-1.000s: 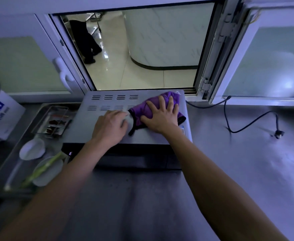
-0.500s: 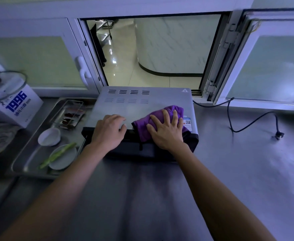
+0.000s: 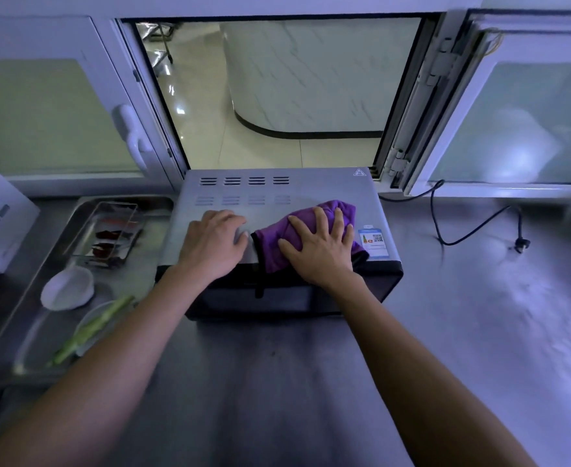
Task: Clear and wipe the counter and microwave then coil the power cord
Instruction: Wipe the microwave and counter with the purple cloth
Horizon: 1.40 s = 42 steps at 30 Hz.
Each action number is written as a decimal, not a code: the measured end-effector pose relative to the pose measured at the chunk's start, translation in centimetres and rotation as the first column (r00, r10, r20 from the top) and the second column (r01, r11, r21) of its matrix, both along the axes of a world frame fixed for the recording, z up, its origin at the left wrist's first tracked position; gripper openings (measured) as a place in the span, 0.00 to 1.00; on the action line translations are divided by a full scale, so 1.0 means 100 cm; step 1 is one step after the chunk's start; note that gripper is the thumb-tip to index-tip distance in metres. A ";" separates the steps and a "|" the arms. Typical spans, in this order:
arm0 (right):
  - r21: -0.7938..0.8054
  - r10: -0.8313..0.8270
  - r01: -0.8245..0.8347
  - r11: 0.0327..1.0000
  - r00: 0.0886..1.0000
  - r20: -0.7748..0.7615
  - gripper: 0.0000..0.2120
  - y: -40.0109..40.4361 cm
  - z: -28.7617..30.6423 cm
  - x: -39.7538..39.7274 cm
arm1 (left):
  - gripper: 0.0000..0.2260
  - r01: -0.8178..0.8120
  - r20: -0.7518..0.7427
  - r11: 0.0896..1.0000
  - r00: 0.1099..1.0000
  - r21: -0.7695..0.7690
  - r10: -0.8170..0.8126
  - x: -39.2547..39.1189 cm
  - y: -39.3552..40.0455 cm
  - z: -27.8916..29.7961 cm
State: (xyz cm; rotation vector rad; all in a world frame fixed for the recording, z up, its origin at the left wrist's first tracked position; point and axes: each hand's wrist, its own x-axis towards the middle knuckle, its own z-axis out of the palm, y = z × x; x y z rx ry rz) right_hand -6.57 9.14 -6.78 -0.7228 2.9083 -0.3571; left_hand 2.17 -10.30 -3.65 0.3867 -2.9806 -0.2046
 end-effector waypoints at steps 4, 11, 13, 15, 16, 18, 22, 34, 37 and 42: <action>0.029 -0.016 0.016 0.999 1.000 0.018 0.32 -0.023 0.003 -0.017 | 0.17 0.020 0.016 1.000 1.000 -0.007 -0.020 -0.019 -0.025 0.002; 0.031 -0.059 0.058 0.998 0.998 0.026 0.32 -0.072 0.002 -0.052 | 0.16 0.045 0.056 0.999 0.997 -0.004 -0.045 -0.056 -0.067 0.001; 0.029 -0.073 0.072 0.997 0.997 0.018 0.31 -0.087 0.002 -0.063 | 0.16 0.041 0.048 0.999 0.998 0.013 -0.042 -0.067 -0.076 0.000; 0.028 -0.084 0.084 0.996 0.996 0.017 0.31 -0.102 0.001 -0.074 | 0.17 0.050 0.050 0.999 0.997 0.014 -0.051 -0.077 -0.085 -0.003; 0.028 -0.088 0.088 0.996 0.996 0.017 0.31 -0.109 0.000 -0.080 | 0.17 0.058 0.045 0.998 0.997 0.017 -0.059 -0.080 -0.090 -0.004; 0.033 -0.090 0.090 0.995 0.996 0.015 0.31 -0.122 0.000 -0.090 | 0.16 0.073 0.012 0.997 0.997 0.036 -0.074 -0.083 -0.098 -0.006; 0.036 -0.087 0.087 0.996 0.996 0.021 0.32 -0.138 0.000 -0.100 | 0.16 0.082 -0.020 0.994 0.997 0.079 -0.080 -0.073 -0.113 -0.009; 0.024 -0.025 0.024 0.999 0.999 0.030 0.32 -0.138 0.002 -0.017 | 0.13 0.091 -0.106 0.991 0.991 0.094 -0.081 0.004 -0.135 -0.008; 0.023 -0.011 0.011 1.000 0.999 0.033 0.32 -0.136 0.000 0.015 | 0.13 0.094 -0.141 0.989 0.987 0.118 -0.077 0.019 -0.143 -0.010; -0.006 -0.007 0.007 1.000 1.000 0.003 0.31 -0.137 0.001 0.065 | 0.13 0.105 -0.158 0.979 0.984 0.176 -0.077 0.034 -0.156 -0.013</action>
